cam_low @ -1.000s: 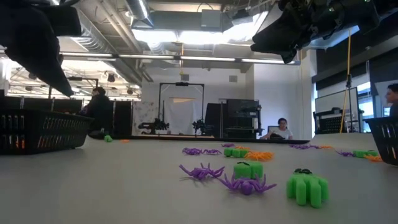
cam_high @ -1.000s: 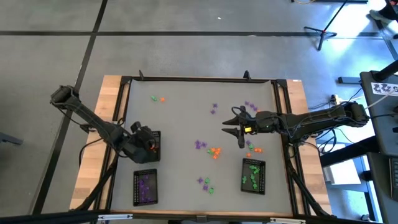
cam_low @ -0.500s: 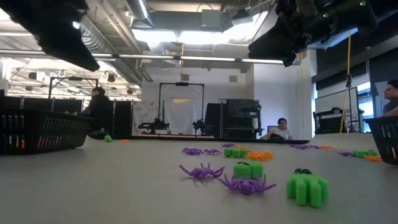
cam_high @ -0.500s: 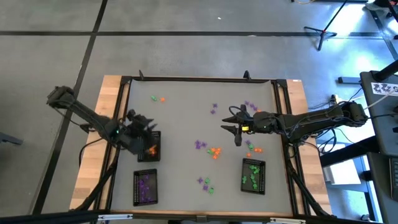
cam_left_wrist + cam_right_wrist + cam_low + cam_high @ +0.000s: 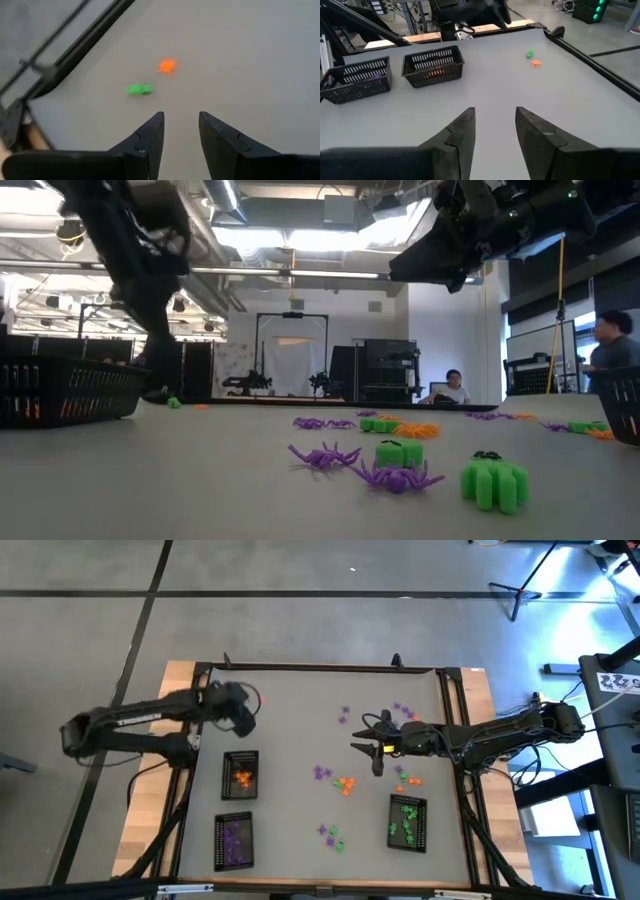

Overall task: Sort Halloween decoration
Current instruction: Put the green skeleton toy into the bottom right black basket

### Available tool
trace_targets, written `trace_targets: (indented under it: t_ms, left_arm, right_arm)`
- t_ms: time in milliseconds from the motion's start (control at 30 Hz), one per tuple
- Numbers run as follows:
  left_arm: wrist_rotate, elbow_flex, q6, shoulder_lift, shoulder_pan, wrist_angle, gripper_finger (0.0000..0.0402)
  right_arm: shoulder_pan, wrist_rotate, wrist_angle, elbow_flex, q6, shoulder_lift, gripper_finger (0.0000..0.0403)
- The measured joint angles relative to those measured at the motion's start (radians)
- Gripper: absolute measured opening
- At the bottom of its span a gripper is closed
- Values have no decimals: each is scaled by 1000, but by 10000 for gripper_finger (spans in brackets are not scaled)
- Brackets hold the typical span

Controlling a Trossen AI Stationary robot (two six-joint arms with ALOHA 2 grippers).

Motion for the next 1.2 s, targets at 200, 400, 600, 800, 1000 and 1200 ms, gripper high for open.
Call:
trace_targets:
  t_ms: [200,400,600,800,1000,1200]
  left_arm:
    - [73,96,14,171,252,28,115]
    - [96,209,-25,368,336,46,114]
    - [219,223,-40,538,344,35,114]
    - [218,223,-66,618,344,35,114]
    - [138,223,-69,624,347,58,114]
    - [153,223,-65,624,382,85,114]
  right_arm:
    - [0,-1,21,0,-8,0,138]
    - [0,-2,19,0,-19,0,138]
    - [0,-44,17,0,-19,0,138]
    - [0,-55,16,0,-19,0,138]
    - [0,-55,17,0,-18,0,138]
    - [1,-55,17,0,-18,0,138]
